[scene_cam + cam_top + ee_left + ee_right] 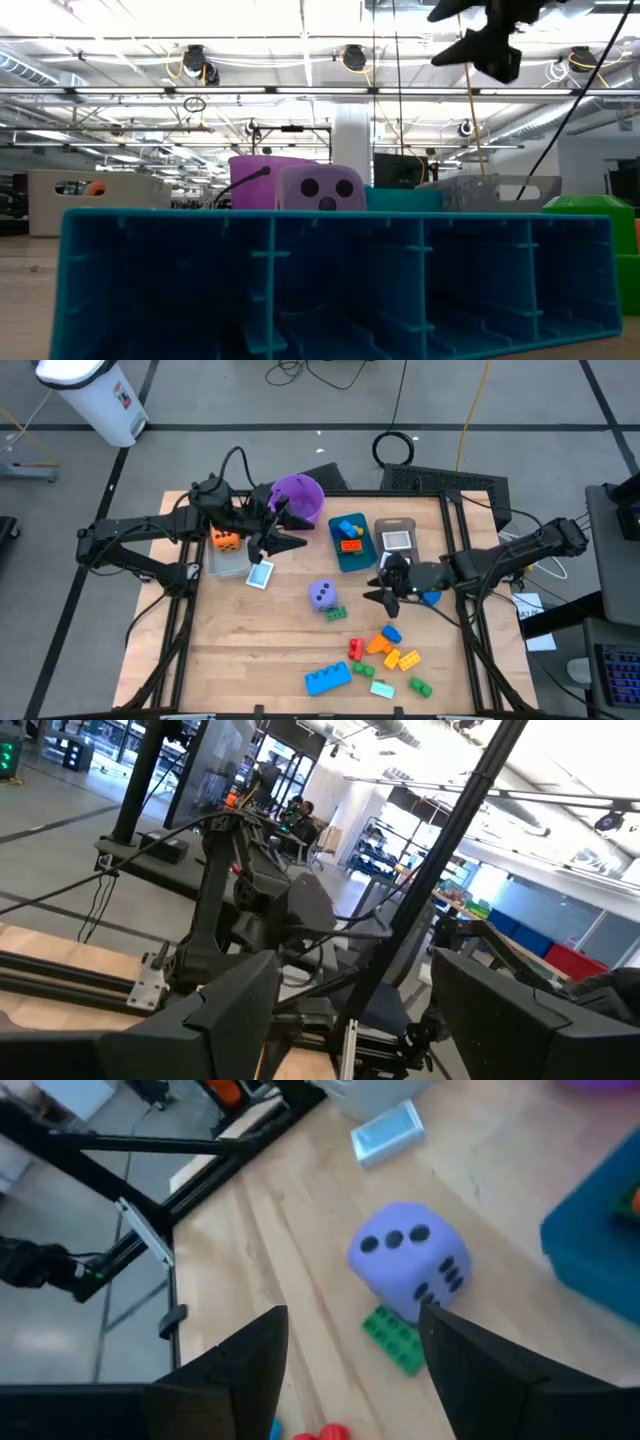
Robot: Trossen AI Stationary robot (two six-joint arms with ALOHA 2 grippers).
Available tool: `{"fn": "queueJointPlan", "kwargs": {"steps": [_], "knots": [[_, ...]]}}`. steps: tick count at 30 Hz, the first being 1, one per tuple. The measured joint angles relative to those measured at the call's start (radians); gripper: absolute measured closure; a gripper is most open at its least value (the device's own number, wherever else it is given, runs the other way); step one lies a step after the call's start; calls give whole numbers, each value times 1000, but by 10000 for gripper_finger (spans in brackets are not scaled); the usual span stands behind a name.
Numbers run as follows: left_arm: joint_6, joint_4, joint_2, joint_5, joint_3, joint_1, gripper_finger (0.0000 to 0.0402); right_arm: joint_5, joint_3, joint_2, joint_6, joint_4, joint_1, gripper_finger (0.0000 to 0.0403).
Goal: Pick & Place Toys
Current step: Put the blue game piece into the blue bin
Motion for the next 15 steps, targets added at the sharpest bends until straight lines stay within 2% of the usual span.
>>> {"fn": "queueJointPlan", "kwargs": {"steps": [3, 8, 12, 15], "knots": [[0, 0, 0, 0, 0, 0, 128, 15, 85, 30, -68, -79, 0, 186], [4, 0, 0, 0, 0, 0, 128, 80, 308, 151, -167, -398, -1, 186], [4, 2, 0, 6, 0, 1, 128, 78, 472, 299, -153, -649, -1, 186], [0, 3, 0, 54, 0, 8, 128, 76, 556, 418, -87, -828, 2, 186]]}}
